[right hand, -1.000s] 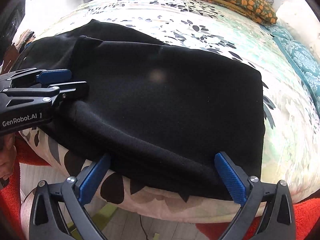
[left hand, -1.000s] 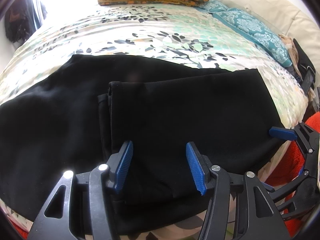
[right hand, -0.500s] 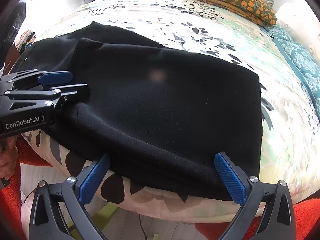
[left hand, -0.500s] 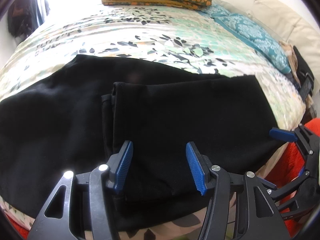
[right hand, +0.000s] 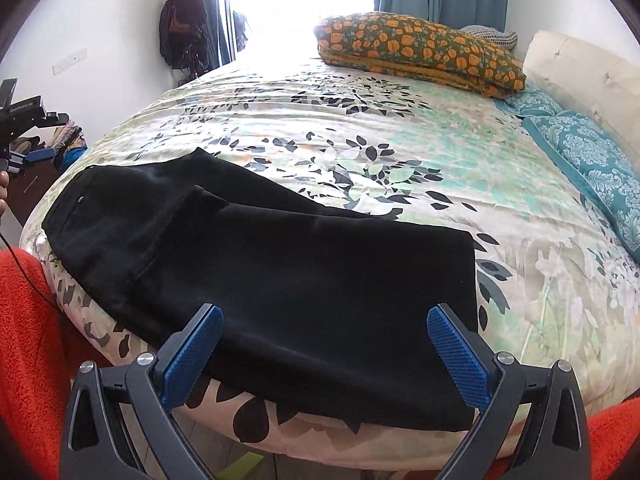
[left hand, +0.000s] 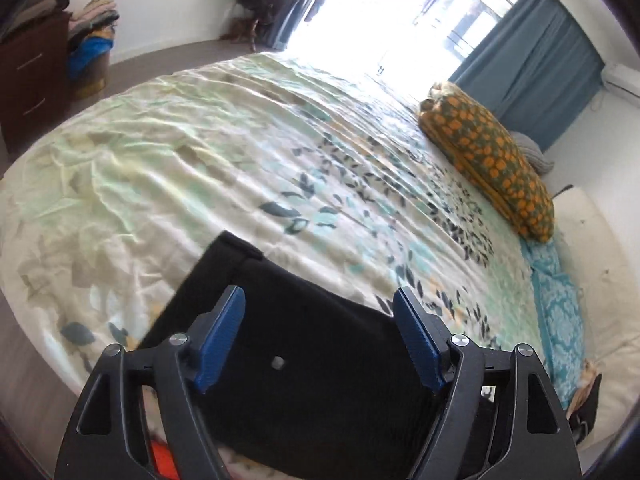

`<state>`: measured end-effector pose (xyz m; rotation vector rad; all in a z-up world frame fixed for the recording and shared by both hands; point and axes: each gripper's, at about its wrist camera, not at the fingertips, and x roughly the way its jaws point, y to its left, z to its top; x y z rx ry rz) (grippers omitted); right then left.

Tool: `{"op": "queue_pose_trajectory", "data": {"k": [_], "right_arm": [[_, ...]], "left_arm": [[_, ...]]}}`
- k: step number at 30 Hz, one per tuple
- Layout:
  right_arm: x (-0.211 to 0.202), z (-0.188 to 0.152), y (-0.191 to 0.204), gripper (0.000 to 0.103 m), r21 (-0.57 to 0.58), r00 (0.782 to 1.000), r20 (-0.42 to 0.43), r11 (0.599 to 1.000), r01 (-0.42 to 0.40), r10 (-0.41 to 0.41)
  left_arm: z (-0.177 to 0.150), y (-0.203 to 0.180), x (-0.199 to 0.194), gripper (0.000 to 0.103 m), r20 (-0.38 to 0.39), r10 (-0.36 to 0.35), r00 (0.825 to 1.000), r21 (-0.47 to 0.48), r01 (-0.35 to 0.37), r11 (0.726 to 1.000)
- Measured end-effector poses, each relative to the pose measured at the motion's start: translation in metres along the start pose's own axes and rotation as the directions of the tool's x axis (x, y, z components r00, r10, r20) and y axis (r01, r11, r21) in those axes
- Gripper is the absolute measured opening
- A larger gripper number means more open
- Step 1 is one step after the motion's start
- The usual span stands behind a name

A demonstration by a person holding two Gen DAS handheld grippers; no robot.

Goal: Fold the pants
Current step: 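Close the left gripper on the trousers' end, then lift the trousers' end with the left gripper and fold it over the bundle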

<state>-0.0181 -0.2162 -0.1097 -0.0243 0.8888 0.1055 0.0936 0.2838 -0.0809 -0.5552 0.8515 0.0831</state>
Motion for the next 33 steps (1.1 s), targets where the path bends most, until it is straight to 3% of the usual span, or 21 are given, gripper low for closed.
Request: {"op": "queue_pose_trajectory", "data": {"k": [2, 5, 8, 10, 14, 16, 17, 19, 22, 24, 25, 26, 28, 29, 33], "right_arm": [[0.001, -0.002, 0.002, 0.102, -0.001, 1.000, 0.002, 1.000, -0.007, 0.007], [0.005, -0.004, 0.004, 0.102, -0.006, 1.000, -0.017, 1.000, -0.019, 0.019], [0.003, -0.008, 0.009, 0.102, -0.014, 1.000, -0.022, 1.000, -0.020, 0.020], [0.003, -0.009, 0.008, 0.102, -0.011, 1.000, -0.021, 1.000, -0.020, 0.020], [0.006, -0.010, 0.002, 0.102, 0.007, 0.999, -0.035, 1.000, -0.011, 0.012], [0.007, -0.011, -0.001, 0.102, 0.020, 0.999, -0.039, 1.000, -0.007, 0.008], [0.007, -0.012, -0.002, 0.102, 0.025, 0.999, -0.041, 1.000, -0.006, 0.007], [0.007, -0.012, -0.004, 0.102, 0.032, 0.999, -0.042, 0.999, -0.002, 0.004], [0.005, -0.012, -0.008, 0.102, 0.045, 0.999, -0.038, 0.999, 0.000, 0.002], [0.005, -0.012, -0.011, 0.102, 0.054, 0.999, -0.038, 0.999, 0.001, 0.001], [0.006, -0.012, -0.012, 0.102, 0.057, 0.999, -0.040, 0.998, 0.003, -0.001], [0.006, -0.012, -0.014, 0.102, 0.061, 0.999, -0.044, 0.998, 0.004, -0.001], [0.007, -0.012, -0.017, 0.102, 0.075, 0.999, -0.046, 0.997, 0.001, 0.002], [0.006, -0.012, -0.018, 0.102, 0.082, 0.999, -0.044, 0.997, -0.001, 0.004], [0.004, -0.011, -0.023, 0.102, 0.103, 0.999, -0.032, 0.995, -0.004, 0.007]], "left_arm": [[0.012, 0.018, 0.022, 0.079, -0.097, 0.049, 0.994, 0.056, -0.044, 0.997], [0.008, 0.035, 0.054, 0.079, -0.236, 0.079, 0.969, 0.147, -0.045, 0.988], [0.008, 0.053, 0.067, 0.079, -0.210, 0.174, 0.962, 0.168, -0.140, 0.976], [0.007, 0.067, 0.083, 0.079, -0.243, 0.194, 0.950, 0.135, -0.165, 0.977], [-0.008, 0.074, 0.114, 0.081, -0.351, 0.131, 0.927, 0.133, -0.089, 0.987], [-0.014, 0.077, 0.123, 0.094, -0.389, 0.072, 0.918, 0.105, -0.033, 0.994], [-0.016, 0.081, 0.126, 0.098, -0.399, 0.060, 0.915, 0.089, -0.026, 0.996], [-0.019, 0.090, 0.129, 0.102, -0.378, 0.001, 0.926, 0.043, 0.017, 0.999], [-0.019, 0.093, 0.127, 0.102, -0.371, -0.033, 0.928, 0.021, 0.044, 0.999], [-0.016, 0.088, 0.129, 0.101, -0.411, -0.012, 0.912, 0.037, 0.030, 0.999], [-0.015, 0.085, 0.130, 0.098, -0.434, -0.006, 0.901, 0.047, 0.029, 0.998], [-0.012, 0.084, 0.128, 0.085, -0.443, -0.010, 0.897, 0.039, 0.030, 0.999], [-0.009, 0.083, 0.118, 0.036, -0.442, -0.101, 0.891, -0.031, 0.097, 0.995], [-0.007, 0.083, 0.110, 0.026, -0.424, -0.103, 0.900, -0.044, 0.094, 0.995], [-0.007, 0.080, 0.078, 0.019, -0.353, -0.204, 0.913, -0.143, 0.163, 0.976]]}}
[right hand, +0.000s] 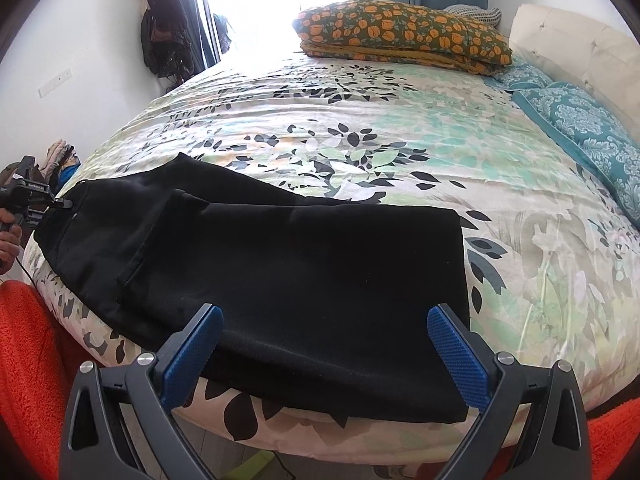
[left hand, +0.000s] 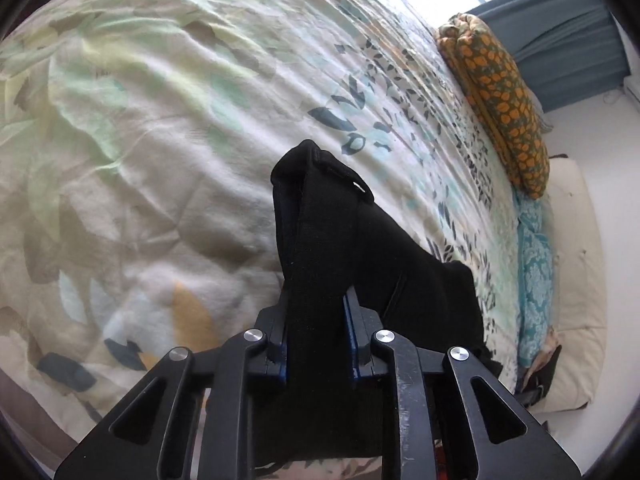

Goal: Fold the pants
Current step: 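Lift the trousers' end with the left gripper and fold it over the bundle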

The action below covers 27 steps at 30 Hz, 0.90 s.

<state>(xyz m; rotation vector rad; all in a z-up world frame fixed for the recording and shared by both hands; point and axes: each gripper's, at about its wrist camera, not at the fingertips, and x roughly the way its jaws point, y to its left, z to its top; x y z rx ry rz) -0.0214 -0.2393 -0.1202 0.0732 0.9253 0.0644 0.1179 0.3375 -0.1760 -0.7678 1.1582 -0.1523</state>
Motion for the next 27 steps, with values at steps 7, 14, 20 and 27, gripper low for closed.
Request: {"op": "queue_pose_trajectory", "data": {"k": [7, 14, 20, 27], "right_arm": [[-0.005, 0.007, -0.014, 0.102, 0.072, 0.999, 0.031, 0.997, -0.020, 0.018], [-0.016, 0.016, -0.041, 0.102, 0.203, 0.996, 0.080, 0.978, -0.052, 0.036], [-0.031, 0.015, -0.071, 0.102, 0.307, 0.992, 0.124, 0.949, -0.076, 0.039], [-0.050, 0.008, -0.115, 0.102, 0.439, 0.983, 0.183, 0.893, -0.095, 0.014]], "left_arm": [[-0.047, -0.065, -0.033, 0.017, 0.024, -0.344, 0.939, -0.040, 0.345, 0.938], [-0.096, -0.157, -0.007, 0.017, -0.038, -0.511, 0.859, -0.027, 0.510, 0.860], [-0.124, -0.225, 0.024, 0.017, -0.122, -0.542, 0.831, -0.017, 0.545, 0.839], [-0.159, -0.274, 0.075, 0.017, -0.238, -0.531, 0.813, -0.045, 0.536, 0.843]]}}
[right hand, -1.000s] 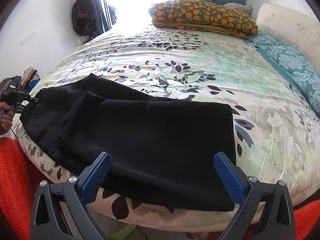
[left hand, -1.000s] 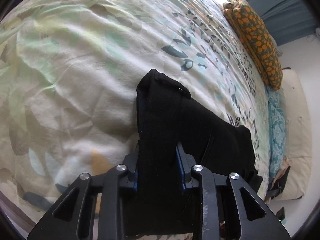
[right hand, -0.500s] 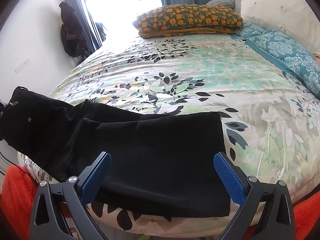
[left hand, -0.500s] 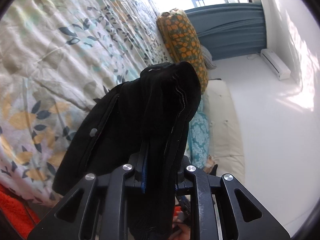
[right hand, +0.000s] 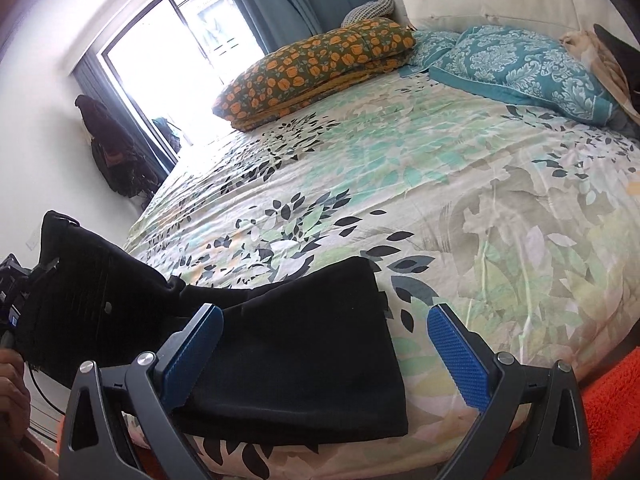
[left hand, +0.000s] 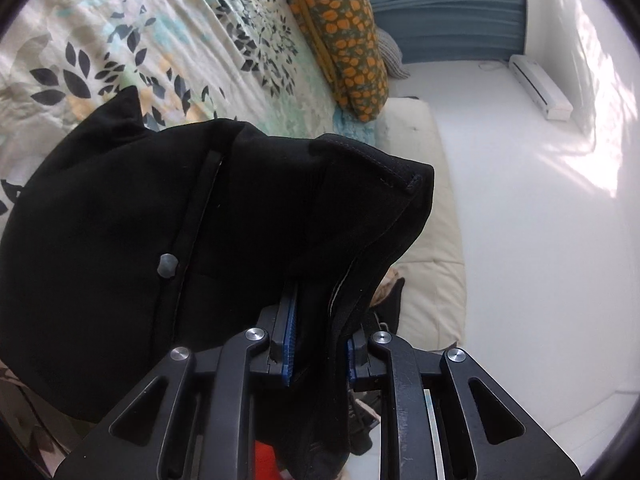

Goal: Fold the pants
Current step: 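Lift the trousers' end with the left gripper and fold it over the bundle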

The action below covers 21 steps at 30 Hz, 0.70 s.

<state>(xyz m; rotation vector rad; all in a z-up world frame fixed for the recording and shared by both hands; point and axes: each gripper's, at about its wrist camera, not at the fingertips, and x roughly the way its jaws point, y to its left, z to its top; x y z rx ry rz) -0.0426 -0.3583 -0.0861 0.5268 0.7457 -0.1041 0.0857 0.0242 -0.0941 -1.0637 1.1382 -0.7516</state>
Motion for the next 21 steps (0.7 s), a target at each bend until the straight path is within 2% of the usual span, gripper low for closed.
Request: {"op": "queue_pose_trajectory", "data": {"k": [3, 5, 9, 12, 14, 16, 18, 20, 21], "right_arm": [[-0.007, 0.005, -0.021, 0.102, 0.072, 1.000, 0.019, 0.997, 0.008, -0.009], [-0.010, 0.007, -0.034, 0.102, 0.119, 1.000, 0.026, 0.993, 0.015, -0.018], [-0.012, 0.007, -0.055, 0.102, 0.185, 0.999, 0.024, 0.982, 0.028, -0.033], [-0.015, 0.007, -0.066, 0.102, 0.209, 0.999, 0.026, 0.977, 0.037, -0.044], [-0.014, 0.006, -0.071, 0.102, 0.218, 1.000, 0.023, 0.976, 0.009, -0.014], [-0.009, 0.006, -0.072, 0.102, 0.223, 0.998, 0.006, 0.973, -0.060, 0.060], [0.002, 0.005, -0.063, 0.102, 0.200, 0.979, -0.046, 0.962, -0.184, 0.197], [0.025, -0.004, -0.040, 0.102, 0.151, 0.922, -0.176, 0.935, -0.321, 0.345], [0.033, -0.011, -0.028, 0.102, 0.126, 0.901, -0.228, 0.928, -0.350, 0.370]], "left_arm": [[-0.006, -0.010, 0.035, 0.016, -0.049, 0.009, 0.999, 0.017, -0.009, 1.000], [-0.008, -0.012, 0.061, 0.007, -0.088, 0.025, 0.996, 0.028, -0.023, 0.999], [-0.015, -0.004, 0.116, 0.006, -0.148, 0.132, 0.980, 0.071, -0.123, 0.990], [-0.027, 0.010, 0.154, 0.006, -0.189, 0.219, 0.957, 0.107, -0.201, 0.974], [-0.032, 0.020, 0.171, 0.006, -0.202, 0.270, 0.941, 0.129, -0.248, 0.960], [-0.035, 0.027, 0.180, 0.005, -0.208, 0.279, 0.938, 0.130, -0.256, 0.958], [-0.038, 0.024, 0.182, 0.005, -0.213, 0.276, 0.937, 0.127, -0.253, 0.959], [-0.037, 0.019, 0.179, 0.005, -0.229, 0.263, 0.937, 0.137, -0.237, 0.962], [-0.037, 0.016, 0.180, 0.001, -0.261, 0.229, 0.938, 0.139, -0.198, 0.970]]}}
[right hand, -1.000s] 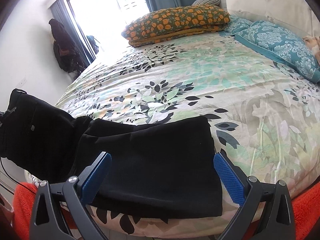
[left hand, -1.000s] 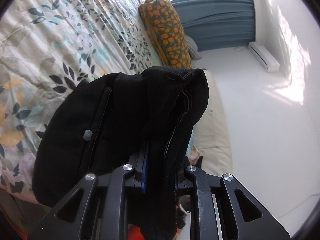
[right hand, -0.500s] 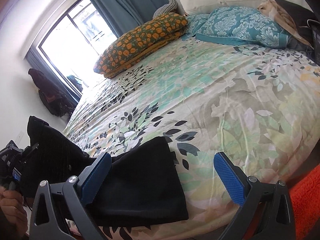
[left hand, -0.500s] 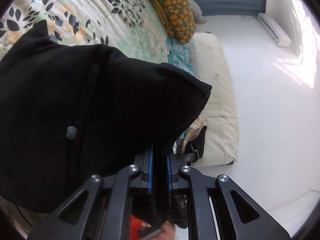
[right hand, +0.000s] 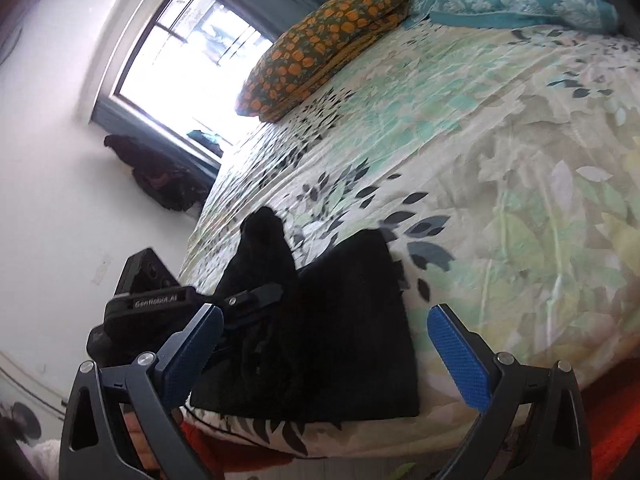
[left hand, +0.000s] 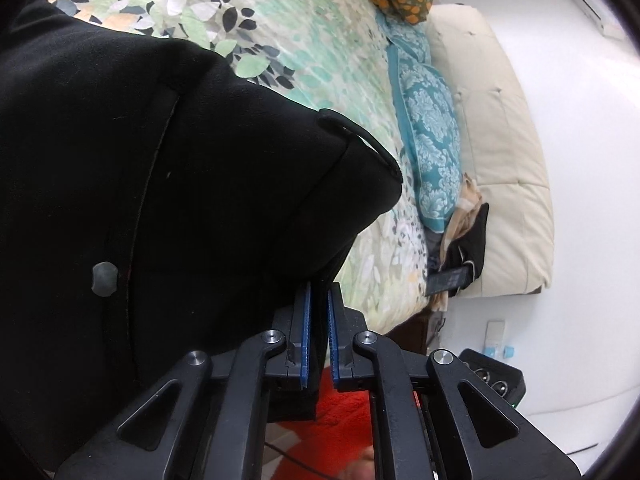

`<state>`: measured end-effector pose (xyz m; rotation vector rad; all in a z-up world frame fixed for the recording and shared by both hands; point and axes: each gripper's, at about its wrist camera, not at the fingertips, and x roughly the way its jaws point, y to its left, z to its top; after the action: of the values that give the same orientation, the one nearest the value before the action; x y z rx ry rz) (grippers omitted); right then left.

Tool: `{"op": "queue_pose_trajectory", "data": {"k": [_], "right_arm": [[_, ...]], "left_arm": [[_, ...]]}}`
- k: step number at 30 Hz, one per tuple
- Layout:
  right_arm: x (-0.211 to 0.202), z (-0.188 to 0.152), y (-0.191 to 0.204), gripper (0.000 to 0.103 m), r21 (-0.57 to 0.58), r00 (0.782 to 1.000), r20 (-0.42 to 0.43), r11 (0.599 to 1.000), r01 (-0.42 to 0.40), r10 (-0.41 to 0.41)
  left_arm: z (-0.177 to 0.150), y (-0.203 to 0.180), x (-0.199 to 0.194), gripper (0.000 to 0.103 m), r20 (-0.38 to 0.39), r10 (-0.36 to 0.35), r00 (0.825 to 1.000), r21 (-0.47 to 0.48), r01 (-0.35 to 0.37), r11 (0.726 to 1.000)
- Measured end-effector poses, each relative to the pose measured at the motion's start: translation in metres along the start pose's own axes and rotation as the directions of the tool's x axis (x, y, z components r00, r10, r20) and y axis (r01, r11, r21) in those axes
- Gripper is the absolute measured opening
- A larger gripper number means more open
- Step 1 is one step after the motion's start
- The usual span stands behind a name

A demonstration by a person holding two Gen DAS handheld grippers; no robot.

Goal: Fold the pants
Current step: 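Lift the trousers' end with the left gripper and fold it over the bundle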

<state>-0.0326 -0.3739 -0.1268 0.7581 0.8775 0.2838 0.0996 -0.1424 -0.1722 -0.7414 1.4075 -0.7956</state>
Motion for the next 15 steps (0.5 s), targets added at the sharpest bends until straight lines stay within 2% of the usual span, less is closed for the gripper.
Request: {"op": "queue_pose_trajectory", "data": {"k": [1, 2, 3, 5, 6, 9, 11, 14, 15], "right_arm": [[0.011, -0.006, 0.008, 0.102, -0.034, 0.999, -0.037, 0.999, -0.011, 0.010], [0.022, -0.012, 0.016, 0.102, -0.072, 0.997, -0.073, 0.997, -0.016, 0.011], [0.032, -0.016, 0.023, 0.102, -0.111, 0.995, -0.101, 0.994, -0.004, -0.007], [0.048, -0.022, 0.031, 0.102, -0.171, 0.989, -0.137, 0.985, 0.031, -0.055], [0.053, -0.023, 0.032, 0.102, -0.183, 0.987, -0.143, 0.982, 0.049, -0.076], [0.048, -0.021, 0.025, 0.102, -0.153, 0.989, -0.116, 0.986, 0.069, -0.088], [0.042, -0.019, 0.020, 0.102, -0.123, 0.993, -0.097, 0.991, 0.056, -0.068], [0.043, -0.013, 0.010, 0.102, -0.100, 0.988, -0.089, 0.988, 0.115, -0.125], [0.048, -0.012, 0.006, 0.102, -0.078, 0.988, -0.099, 0.991, 0.108, -0.116]], "left_arm": [[0.001, -0.005, 0.004, 0.002, -0.044, -0.036, 0.998, 0.017, 0.037, 0.999], [0.000, -0.012, 0.006, 0.005, -0.084, -0.031, 0.996, 0.044, 0.035, 0.998], [-0.002, -0.019, 0.008, 0.011, -0.110, 0.006, 0.994, 0.084, 0.003, 0.996], [-0.004, -0.031, 0.003, 0.065, -0.094, 0.060, 0.994, 0.155, -0.044, 0.987], [-0.005, -0.034, -0.009, 0.070, -0.053, 0.059, 0.997, 0.168, -0.050, 0.985], [-0.010, -0.029, -0.057, 0.070, 0.035, 0.027, 0.999, 0.173, -0.033, 0.984], [-0.011, -0.020, -0.095, 0.070, 0.107, 0.059, 0.993, 0.185, -0.079, 0.980], [-0.016, 0.004, -0.145, 0.070, 0.199, 0.122, 0.972, 0.185, -0.160, 0.970], [-0.015, 0.014, -0.158, 0.070, 0.223, 0.139, 0.965, 0.171, -0.179, 0.969]]}}
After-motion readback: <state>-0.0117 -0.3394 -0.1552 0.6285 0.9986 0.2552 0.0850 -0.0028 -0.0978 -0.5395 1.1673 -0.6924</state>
